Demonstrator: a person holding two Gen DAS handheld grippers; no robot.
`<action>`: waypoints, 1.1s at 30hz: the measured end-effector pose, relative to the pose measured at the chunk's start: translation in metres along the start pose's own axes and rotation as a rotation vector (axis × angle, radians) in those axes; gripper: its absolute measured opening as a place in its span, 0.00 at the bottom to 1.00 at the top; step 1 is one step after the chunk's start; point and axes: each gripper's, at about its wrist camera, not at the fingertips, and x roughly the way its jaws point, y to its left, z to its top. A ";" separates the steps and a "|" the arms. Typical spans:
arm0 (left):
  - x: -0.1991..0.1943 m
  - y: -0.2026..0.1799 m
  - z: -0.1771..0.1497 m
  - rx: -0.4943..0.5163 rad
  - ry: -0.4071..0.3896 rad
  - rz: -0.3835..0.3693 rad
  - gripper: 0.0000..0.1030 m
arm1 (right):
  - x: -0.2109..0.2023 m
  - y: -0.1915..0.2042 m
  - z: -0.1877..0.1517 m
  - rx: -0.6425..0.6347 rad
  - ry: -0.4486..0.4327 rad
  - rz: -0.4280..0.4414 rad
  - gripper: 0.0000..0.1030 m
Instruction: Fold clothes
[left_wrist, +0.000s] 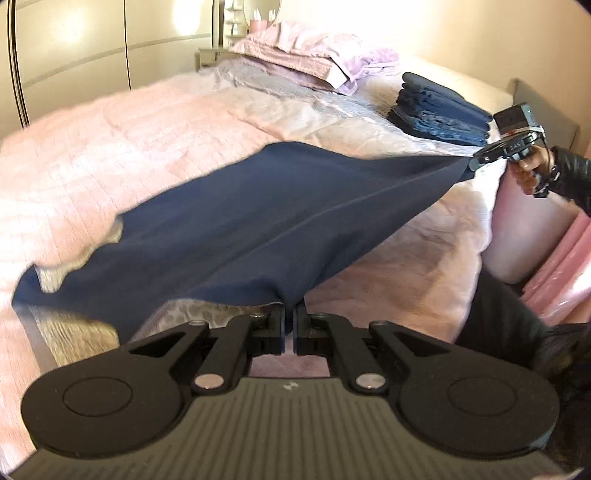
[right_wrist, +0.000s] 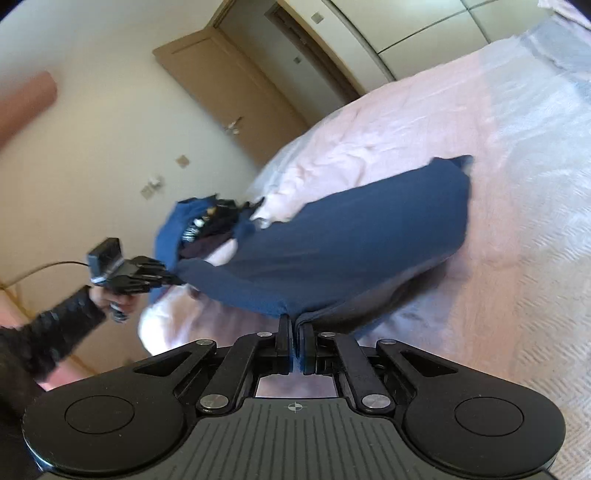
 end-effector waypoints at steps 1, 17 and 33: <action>0.000 0.000 -0.005 -0.012 0.014 -0.009 0.01 | -0.001 0.006 0.002 -0.011 0.013 -0.008 0.01; 0.028 -0.012 -0.080 -0.104 0.246 -0.048 0.00 | 0.030 0.003 -0.059 0.034 0.256 -0.138 0.00; -0.048 0.070 -0.050 -0.113 0.042 0.211 0.22 | 0.052 0.019 0.018 -0.138 0.038 -0.426 0.65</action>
